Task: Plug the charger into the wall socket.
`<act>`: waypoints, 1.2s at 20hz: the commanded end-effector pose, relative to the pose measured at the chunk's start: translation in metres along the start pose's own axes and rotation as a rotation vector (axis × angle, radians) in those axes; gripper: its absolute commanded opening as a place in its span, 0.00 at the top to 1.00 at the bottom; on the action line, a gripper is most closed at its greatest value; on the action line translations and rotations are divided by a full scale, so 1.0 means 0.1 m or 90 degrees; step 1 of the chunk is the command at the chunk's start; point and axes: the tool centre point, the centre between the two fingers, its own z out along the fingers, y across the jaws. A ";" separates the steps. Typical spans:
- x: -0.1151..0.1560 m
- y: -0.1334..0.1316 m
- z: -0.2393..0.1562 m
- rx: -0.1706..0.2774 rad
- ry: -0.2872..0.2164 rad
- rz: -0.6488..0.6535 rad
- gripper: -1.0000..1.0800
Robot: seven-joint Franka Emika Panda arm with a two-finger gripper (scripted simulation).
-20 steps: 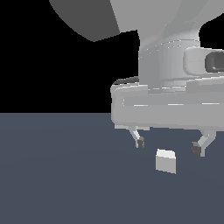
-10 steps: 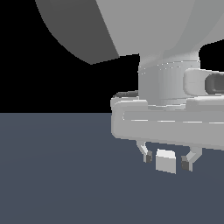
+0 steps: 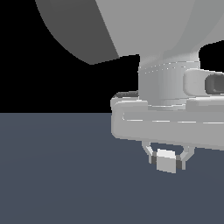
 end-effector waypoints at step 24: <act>0.30 -0.79 -0.82 0.012 0.000 -0.078 1.00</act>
